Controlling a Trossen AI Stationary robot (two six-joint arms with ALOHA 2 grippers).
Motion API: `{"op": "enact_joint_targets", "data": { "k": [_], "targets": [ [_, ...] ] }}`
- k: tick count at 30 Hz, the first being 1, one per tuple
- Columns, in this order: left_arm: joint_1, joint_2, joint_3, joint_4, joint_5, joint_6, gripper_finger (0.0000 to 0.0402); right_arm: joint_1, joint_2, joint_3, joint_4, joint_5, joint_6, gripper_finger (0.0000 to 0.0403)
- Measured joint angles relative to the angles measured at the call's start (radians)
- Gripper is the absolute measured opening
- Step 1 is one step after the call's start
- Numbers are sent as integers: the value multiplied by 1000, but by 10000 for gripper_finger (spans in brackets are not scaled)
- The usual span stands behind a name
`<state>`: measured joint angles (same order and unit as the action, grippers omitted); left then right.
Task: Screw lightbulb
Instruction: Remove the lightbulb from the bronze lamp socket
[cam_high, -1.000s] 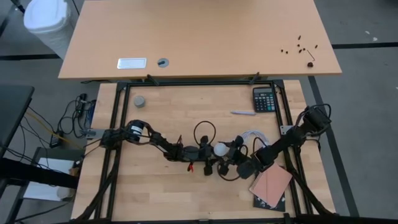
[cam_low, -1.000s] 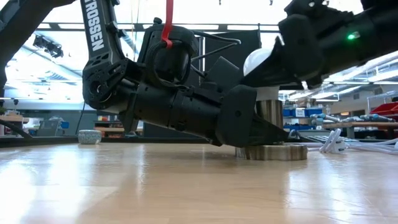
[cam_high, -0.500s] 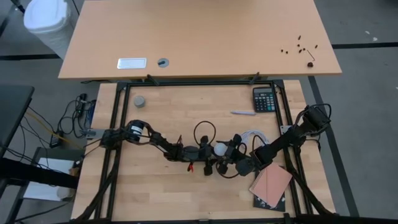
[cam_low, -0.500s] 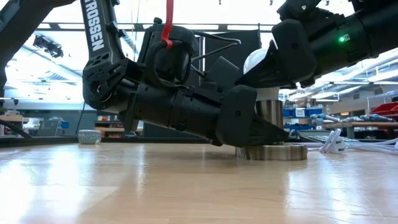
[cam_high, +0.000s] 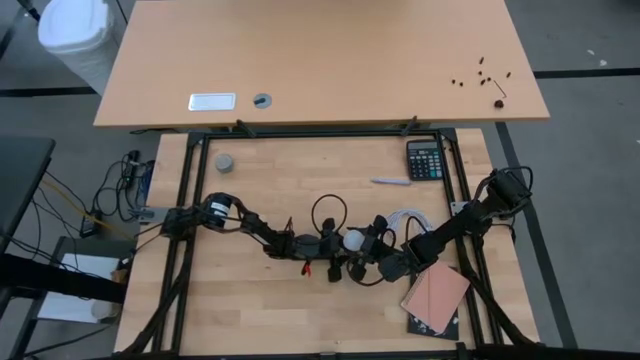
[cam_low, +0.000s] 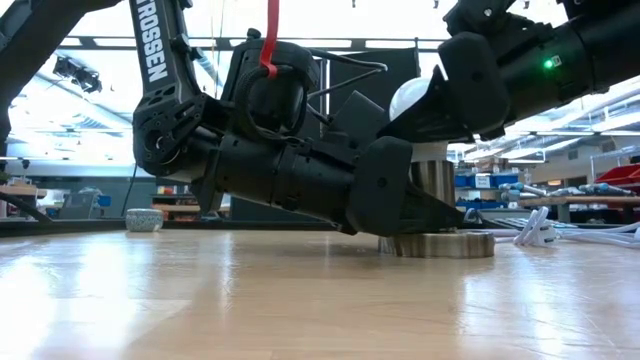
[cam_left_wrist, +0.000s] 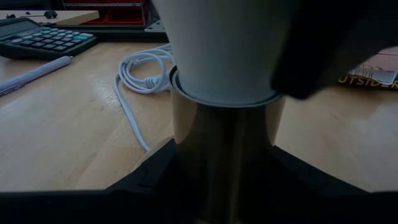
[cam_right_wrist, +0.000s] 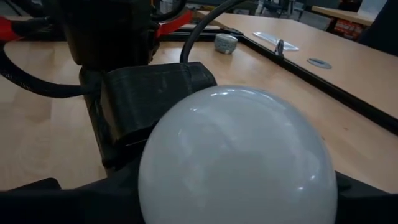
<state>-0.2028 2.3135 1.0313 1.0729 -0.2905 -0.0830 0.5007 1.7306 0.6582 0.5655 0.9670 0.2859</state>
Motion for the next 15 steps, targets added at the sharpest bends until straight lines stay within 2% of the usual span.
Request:
{"op": "enact_joint_targets", "data": {
  "k": [9,15],
  "targets": [
    [0,0,-5,3,25,5,188,-1,-2,1,-1,-52,-29,251],
    [-2,0,-6,5,52,27,188,-12,-33,-27,7,-177,-25,251]
  ]
}}
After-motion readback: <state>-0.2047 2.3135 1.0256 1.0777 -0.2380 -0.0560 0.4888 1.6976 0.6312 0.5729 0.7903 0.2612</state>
